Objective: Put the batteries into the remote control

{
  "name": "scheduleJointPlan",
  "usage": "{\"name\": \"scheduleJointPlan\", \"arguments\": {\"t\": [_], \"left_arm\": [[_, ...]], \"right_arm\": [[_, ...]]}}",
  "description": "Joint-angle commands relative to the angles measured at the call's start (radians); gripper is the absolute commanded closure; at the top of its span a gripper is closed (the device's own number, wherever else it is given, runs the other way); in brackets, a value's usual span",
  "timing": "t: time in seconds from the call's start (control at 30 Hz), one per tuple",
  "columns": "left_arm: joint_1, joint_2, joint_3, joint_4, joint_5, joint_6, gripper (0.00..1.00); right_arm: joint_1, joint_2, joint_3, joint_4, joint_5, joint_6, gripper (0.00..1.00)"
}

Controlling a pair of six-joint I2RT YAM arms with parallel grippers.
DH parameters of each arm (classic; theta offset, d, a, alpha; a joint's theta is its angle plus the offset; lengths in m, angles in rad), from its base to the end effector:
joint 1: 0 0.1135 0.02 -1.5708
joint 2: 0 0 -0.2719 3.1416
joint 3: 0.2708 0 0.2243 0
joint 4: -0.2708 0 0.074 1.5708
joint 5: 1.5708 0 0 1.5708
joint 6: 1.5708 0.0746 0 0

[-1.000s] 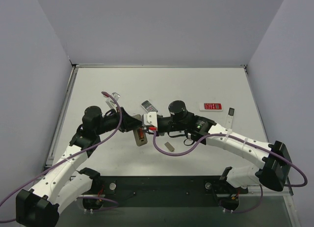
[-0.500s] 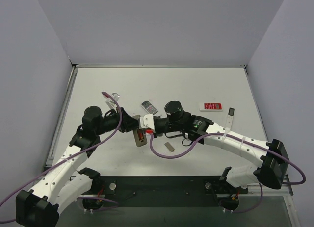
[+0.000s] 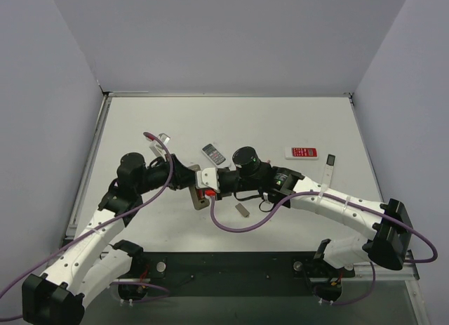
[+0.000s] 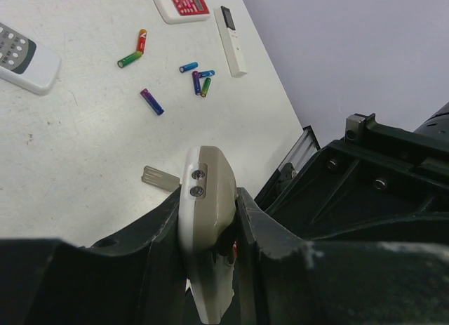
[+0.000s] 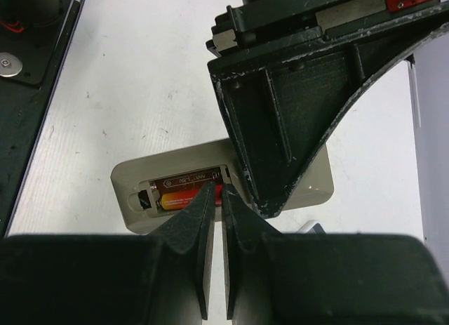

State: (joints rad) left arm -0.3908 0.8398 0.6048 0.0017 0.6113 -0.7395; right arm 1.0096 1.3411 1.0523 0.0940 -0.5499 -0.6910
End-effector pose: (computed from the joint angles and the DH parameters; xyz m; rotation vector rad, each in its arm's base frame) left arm 0.1631 -0.1135 0.2927 0.1382 1.9709 -1.3222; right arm 0.1359 0.2894 0.3476 -1.5783 0.8473 0.7136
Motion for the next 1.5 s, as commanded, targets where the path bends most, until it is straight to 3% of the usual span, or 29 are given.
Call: {"name": "scheduleJointPlan", "arguments": {"t": [0.0,0.73,1.0,1.23,1.47], "left_arm": [[0.003,-0.041,0.079,0.089,0.013,-0.032,1.00],[0.004,-0.061,0.096,0.175,0.033,-0.095,1.00],[0.023,-0.087,0.079,0.192,0.028,-0.107,1.00],[0.027,-0.085,0.058,0.216,0.031,-0.126,1.00],[0.029,-0.090,0.050,0.218,0.028,-0.132,1.00]], "right_arm": [[0.004,0.026,-0.035,-0.066,0.038,-0.010,0.97],[0.044,0.118,-0.072,-0.068,0.079,0.001,0.99],[0.020,0.113,-0.187,0.075,0.148,0.071,1.00],[0.047,0.122,-0.222,0.122,0.249,0.051,0.84],[0.066,0.132,-0.273,0.230,0.332,0.071,0.80]]}}
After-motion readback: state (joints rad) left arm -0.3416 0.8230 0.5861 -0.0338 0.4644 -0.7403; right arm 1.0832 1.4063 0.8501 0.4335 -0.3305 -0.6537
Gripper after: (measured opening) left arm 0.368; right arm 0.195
